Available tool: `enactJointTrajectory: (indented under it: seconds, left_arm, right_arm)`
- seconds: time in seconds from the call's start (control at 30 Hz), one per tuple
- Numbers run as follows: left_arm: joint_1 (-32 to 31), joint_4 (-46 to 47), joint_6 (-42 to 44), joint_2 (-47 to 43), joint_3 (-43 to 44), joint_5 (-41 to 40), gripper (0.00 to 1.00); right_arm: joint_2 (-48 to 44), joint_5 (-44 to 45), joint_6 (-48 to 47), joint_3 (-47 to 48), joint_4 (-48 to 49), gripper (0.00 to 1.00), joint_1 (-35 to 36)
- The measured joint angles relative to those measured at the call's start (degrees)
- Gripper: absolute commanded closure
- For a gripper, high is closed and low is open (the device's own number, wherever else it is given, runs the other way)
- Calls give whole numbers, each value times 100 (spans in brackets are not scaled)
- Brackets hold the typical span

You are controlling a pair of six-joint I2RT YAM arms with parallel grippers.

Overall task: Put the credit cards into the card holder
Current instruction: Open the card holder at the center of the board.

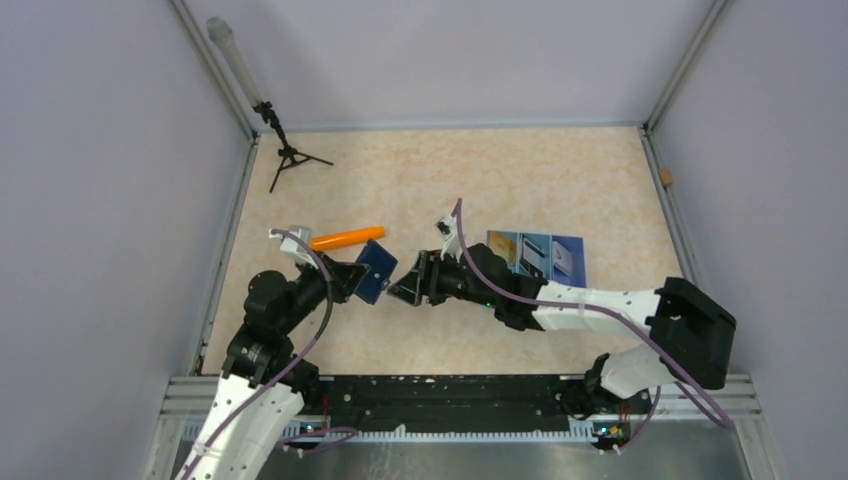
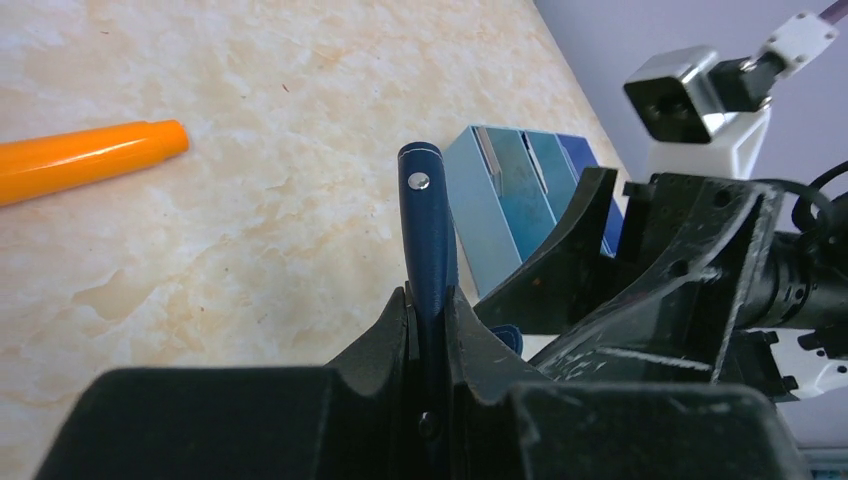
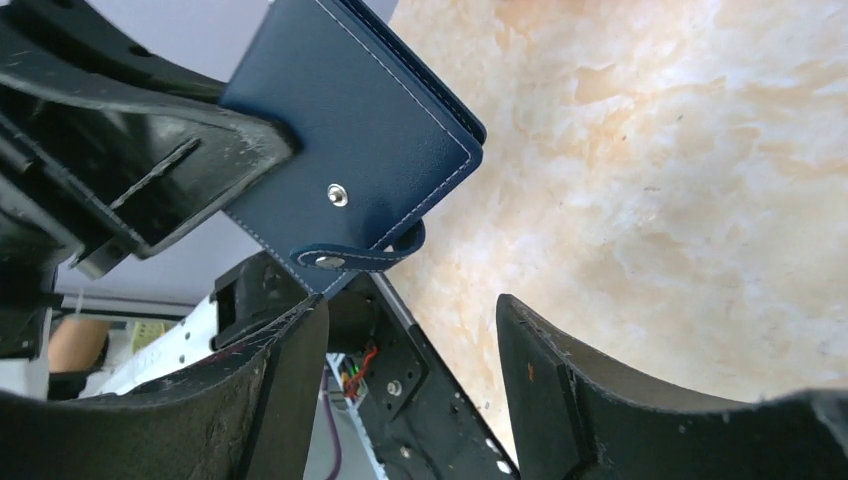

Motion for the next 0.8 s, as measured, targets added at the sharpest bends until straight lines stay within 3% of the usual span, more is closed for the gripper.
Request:
enactJointTrajectory:
  seconds: [0.2, 0.3, 0.43, 0.67, 0.8]
  left_arm:
    - [0, -15, 24, -39, -7, -146, 100]
    - [0, -20, 28, -107, -9, -229, 100]
    - [0, -22, 28, -120, -22, -275, 100]
    - [9, -37, 24, -203, -72, -417, 100]
    - [7, -111, -39, -184, -74, -505, 100]
  right_arm:
    - [660, 15, 485, 293, 420, 33, 192]
    - [728, 42, 616, 348, 658, 26, 254]
    - [750, 216, 678, 496, 632, 25, 326]
    - [966, 883, 570, 914, 118, 59, 407]
    - [955, 1222, 525, 839, 0, 89, 463]
